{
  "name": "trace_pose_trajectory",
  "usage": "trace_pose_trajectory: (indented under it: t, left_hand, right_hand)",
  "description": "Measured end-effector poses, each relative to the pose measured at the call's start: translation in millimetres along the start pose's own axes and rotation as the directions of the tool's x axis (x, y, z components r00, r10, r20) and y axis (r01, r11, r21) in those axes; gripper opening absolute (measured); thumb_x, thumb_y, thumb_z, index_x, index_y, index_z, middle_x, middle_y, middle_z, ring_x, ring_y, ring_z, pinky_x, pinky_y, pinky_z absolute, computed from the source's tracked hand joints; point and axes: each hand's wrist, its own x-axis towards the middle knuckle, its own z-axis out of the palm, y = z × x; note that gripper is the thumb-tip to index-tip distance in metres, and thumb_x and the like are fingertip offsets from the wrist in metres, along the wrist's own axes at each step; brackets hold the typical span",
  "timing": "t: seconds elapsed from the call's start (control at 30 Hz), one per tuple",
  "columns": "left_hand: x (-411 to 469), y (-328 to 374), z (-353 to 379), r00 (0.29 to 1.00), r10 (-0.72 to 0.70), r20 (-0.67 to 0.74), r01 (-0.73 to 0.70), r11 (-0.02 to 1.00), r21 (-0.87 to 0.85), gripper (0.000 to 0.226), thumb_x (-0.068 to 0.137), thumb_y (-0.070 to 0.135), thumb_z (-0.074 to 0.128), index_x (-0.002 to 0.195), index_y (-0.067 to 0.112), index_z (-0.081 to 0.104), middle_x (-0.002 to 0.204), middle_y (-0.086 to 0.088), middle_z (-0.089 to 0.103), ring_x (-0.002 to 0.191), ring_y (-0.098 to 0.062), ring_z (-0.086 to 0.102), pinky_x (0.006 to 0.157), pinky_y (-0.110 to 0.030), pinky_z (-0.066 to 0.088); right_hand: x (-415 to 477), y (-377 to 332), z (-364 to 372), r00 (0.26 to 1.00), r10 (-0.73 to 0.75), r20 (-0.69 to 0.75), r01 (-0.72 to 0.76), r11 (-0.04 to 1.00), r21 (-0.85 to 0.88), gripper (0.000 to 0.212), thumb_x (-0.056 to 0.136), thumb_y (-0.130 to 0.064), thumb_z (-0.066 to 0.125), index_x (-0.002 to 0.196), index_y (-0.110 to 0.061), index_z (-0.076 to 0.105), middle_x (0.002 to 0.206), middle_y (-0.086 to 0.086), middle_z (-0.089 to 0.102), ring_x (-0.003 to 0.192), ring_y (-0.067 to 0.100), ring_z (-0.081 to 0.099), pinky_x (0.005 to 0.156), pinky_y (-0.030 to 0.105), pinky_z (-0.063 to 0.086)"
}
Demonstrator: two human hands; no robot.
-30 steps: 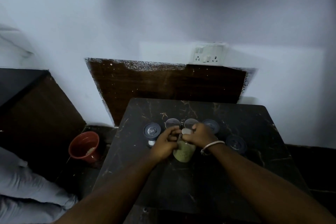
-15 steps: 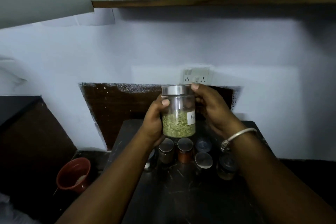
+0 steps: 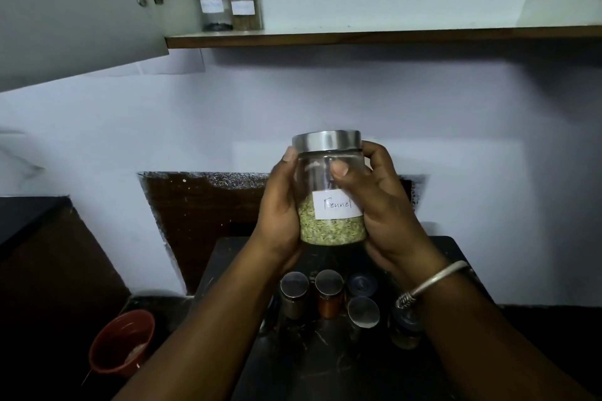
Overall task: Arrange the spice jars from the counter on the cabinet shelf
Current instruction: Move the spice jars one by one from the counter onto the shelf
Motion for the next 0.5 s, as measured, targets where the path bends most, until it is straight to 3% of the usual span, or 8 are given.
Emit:
trace_pose_trajectory:
  t: [0.07,0.1,0.17,0.3,0.5]
  left_hand:
    - [0.6,6.0,5.5,1.000,0.002,-0.002,-0.002,0.998,0.057,0.077,0.085,0.064,0.067,0.135,0.005,0.060,0.128,-0.028,0.067,0.118,-0.042,0.066,0.101,-0.054,0.054]
    - [2.0,7.8,5.9,1.000,-0.005,-0.014,0.006,0.996,0.084,0.094,0.076,0.067,0.076,0.140,0.003,0.054,0.133,-0.032,0.062,0.122,-0.047,0.062,0.104,-0.059,0.050]
    - [3.1,12.5,5.6,1.000,-0.004,-0.015,0.005,0.996,0.093,0.105,0.069,0.067,0.080,0.144,0.000,0.048,0.135,-0.035,0.059,0.122,-0.050,0.060,0.104,-0.062,0.048]
    - [5.8,23.7,7.4,1.000,-0.003,0.001,0.003,1.000,-0.001,0.089,0.080,0.058,0.076,0.142,-0.001,0.052,0.119,-0.026,0.068,0.102,-0.037,0.069,0.087,-0.046,0.058]
    - [13.6,35.1,13.3,1.000,0.001,0.007,-0.001,1.000,0.021,0.067,0.093,0.051,0.054,0.138,0.001,0.058,0.115,-0.026,0.071,0.097,-0.035,0.072,0.084,-0.044,0.059]
  right_hand:
    - [-0.1,-3.2,3.6,1.000,0.003,0.001,-0.003,1.000,0.009,0.059,0.077,-0.025,0.081,0.127,-0.017,0.050,0.114,0.010,0.075,0.100,0.027,0.076,0.077,0.036,0.061]
    - [0.1,-5.4,4.8,1.000,0.006,0.006,-0.007,1.000,0.018,0.058,0.079,-0.023,0.080,0.127,-0.017,0.049,0.114,0.010,0.076,0.100,0.027,0.076,0.077,0.036,0.061]
    - [-0.5,-10.5,6.2,0.999,0.023,0.030,-0.025,0.998,0.061,0.057,0.081,-0.025,0.076,0.131,-0.016,0.048,0.116,0.010,0.075,0.101,0.027,0.075,0.078,0.037,0.061]
    - [0.0,-21.0,7.6,0.998,0.022,0.058,-0.030,0.989,0.144,0.056,0.089,-0.029,0.065,0.137,-0.008,0.046,0.115,0.014,0.073,0.102,0.028,0.073,0.084,0.040,0.060]
    - [7.5,-33.3,9.3,0.998,0.009,0.057,-0.014,0.997,0.081,0.053,0.087,-0.029,0.062,0.135,-0.011,0.049,0.121,0.018,0.070,0.107,0.032,0.070,0.088,0.047,0.058]
